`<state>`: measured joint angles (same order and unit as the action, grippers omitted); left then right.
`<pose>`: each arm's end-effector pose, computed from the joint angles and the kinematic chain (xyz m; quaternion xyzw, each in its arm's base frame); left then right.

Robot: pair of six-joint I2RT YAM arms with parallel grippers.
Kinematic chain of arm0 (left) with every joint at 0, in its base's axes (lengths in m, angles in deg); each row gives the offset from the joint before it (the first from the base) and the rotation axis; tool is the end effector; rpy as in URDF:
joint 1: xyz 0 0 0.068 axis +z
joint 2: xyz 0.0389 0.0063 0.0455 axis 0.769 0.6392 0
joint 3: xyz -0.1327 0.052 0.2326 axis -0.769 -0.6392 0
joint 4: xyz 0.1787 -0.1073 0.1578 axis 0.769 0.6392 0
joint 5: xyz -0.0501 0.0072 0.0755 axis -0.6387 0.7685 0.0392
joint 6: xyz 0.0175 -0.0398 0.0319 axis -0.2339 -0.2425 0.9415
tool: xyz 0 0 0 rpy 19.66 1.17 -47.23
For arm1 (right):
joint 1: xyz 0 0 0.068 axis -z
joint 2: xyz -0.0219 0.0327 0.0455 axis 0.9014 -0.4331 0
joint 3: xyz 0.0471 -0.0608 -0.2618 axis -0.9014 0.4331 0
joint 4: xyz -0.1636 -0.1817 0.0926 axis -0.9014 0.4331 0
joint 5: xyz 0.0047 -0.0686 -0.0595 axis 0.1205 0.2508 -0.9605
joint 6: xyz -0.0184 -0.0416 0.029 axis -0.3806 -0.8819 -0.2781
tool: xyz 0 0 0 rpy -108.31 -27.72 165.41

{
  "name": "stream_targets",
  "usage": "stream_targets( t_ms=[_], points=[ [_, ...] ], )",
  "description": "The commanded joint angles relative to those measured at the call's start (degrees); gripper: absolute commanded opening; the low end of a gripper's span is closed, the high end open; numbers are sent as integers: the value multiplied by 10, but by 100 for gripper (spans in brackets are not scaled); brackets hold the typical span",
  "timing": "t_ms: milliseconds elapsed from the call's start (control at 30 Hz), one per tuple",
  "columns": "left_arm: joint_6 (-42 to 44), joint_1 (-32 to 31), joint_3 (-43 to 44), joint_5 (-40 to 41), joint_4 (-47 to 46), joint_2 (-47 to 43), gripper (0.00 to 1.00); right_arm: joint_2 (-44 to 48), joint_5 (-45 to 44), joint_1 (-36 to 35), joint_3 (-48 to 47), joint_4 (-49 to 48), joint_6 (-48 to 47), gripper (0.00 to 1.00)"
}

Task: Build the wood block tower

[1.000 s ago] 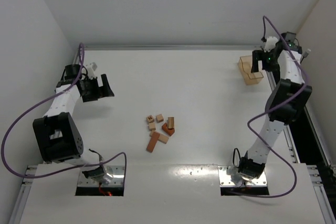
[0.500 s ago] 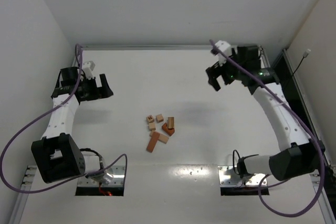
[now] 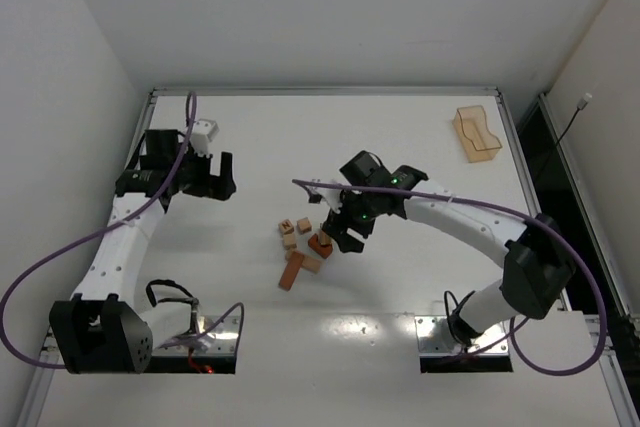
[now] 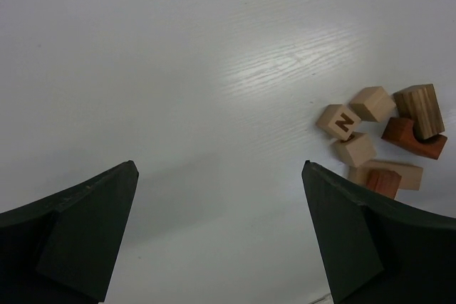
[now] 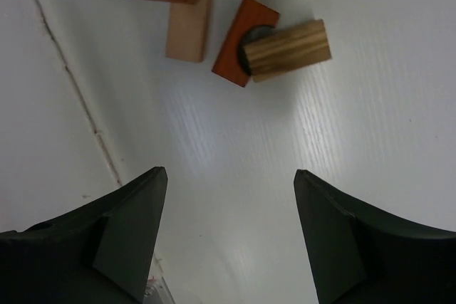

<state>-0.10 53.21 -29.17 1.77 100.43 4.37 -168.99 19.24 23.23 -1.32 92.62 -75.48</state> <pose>0.2393 0.0014 0.2999 0.0591 0.9166 -0.1239 0.3754 0.2192 0.2050 0.2394 -0.4832 0.8347 0.1903 0.1833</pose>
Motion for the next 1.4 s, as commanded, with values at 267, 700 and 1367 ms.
stream_targets(
  t_ms=[267,700,1367],
  points=[
    [-24,-14,1,96,-16,-29,100,-126,7,-181,-107,-17,1,68],
    [-29,20,17,110,-16,-17,100,-222,-42,-208,-100,-92,30,55],
    [-29,20,23,110,-21,-1,100,-317,-109,-187,-89,-129,41,38]
  ],
)
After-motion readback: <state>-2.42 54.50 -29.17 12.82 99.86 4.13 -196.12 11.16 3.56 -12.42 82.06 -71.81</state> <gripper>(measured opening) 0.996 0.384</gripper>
